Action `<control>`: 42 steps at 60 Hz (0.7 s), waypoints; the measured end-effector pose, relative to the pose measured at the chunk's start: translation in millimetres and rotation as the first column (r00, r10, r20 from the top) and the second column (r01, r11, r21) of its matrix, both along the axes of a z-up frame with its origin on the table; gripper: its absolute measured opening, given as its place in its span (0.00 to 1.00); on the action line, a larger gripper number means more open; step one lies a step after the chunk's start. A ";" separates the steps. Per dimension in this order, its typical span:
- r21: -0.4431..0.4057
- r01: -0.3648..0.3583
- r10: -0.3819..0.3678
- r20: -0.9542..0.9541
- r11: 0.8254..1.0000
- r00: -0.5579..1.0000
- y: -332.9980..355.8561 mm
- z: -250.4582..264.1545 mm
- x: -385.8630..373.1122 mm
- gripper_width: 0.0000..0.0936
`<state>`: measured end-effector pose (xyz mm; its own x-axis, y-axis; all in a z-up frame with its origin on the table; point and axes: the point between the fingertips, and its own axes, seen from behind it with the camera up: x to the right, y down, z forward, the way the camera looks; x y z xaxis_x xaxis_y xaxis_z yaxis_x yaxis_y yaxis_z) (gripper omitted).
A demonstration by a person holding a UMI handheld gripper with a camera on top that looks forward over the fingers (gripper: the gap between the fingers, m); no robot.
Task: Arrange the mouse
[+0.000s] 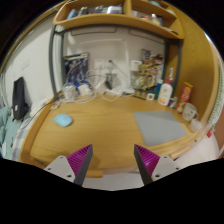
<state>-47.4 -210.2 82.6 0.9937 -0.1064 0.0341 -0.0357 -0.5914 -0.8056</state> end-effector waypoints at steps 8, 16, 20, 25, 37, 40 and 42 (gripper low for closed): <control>-0.070 -0.118 0.116 -0.032 0.991 0.993 7.0 -19.3 -47.3 0.89; -0.121 -0.188 0.182 -0.061 0.975 0.981 33.4 -31.0 -78.5 0.89; -0.133 -0.204 0.196 -0.070 0.970 0.978 53.0 -30.9 -85.3 0.89; -0.146 -0.208 0.199 -0.070 0.967 0.977 83.2 -28.1 -85.4 0.89; -0.166 -0.186 0.177 -0.062 0.969 0.982 139.9 -16.6 -75.0 0.89; -0.173 -0.177 0.170 -0.053 0.969 0.984 152.7 -14.0 -68.8 0.89; -0.183 -0.167 0.162 -0.042 0.969 0.986 160.8 -15.0 -63.4 0.88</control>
<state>-110.8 -49.3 67.6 0.9979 0.0643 0.0109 0.0545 -0.7301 -0.6812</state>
